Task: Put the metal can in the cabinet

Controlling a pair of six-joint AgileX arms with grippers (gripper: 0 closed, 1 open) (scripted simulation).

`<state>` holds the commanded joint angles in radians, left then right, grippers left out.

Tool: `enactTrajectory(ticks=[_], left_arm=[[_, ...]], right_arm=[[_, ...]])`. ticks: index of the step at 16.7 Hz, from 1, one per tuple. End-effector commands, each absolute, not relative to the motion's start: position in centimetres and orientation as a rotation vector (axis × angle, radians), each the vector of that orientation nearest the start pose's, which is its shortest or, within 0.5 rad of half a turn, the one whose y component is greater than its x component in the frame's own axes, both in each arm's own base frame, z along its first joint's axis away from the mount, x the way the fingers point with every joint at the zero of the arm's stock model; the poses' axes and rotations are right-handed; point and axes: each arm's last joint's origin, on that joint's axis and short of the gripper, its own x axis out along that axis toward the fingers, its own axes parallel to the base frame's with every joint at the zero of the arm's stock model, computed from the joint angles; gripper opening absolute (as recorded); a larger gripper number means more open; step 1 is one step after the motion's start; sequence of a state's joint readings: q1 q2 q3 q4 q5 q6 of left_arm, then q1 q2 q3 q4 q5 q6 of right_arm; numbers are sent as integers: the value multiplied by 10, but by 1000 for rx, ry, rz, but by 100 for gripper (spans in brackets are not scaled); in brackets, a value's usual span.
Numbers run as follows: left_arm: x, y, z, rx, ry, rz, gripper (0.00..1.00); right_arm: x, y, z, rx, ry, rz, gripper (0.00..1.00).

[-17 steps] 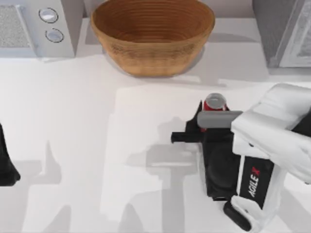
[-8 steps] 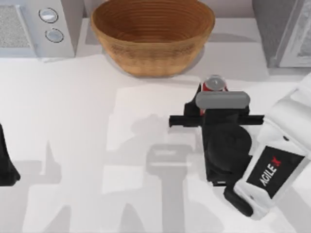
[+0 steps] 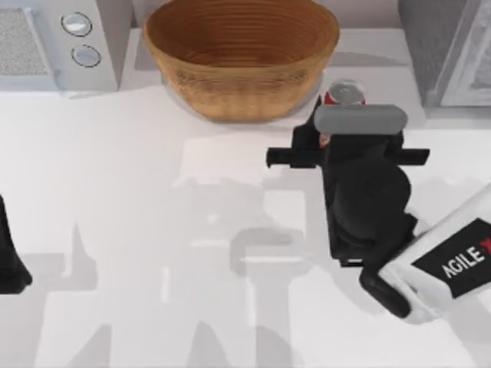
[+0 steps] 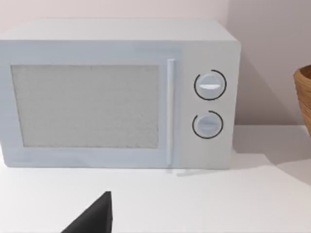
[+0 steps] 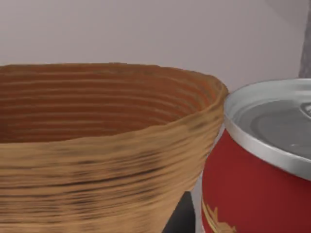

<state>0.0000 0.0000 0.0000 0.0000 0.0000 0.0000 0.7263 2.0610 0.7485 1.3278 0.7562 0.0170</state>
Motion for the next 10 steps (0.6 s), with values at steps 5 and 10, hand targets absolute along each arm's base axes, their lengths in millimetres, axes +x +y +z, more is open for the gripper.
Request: enactTrajectory(ticks=[5, 10], left_arm=[[106, -1, 160, 0, 0, 0, 100], [106, -1, 160, 0, 0, 0, 100]], right_arm=[[277, 221, 145, 7, -11, -7, 0], [273, 218, 161, 3, -5, -7, 0]])
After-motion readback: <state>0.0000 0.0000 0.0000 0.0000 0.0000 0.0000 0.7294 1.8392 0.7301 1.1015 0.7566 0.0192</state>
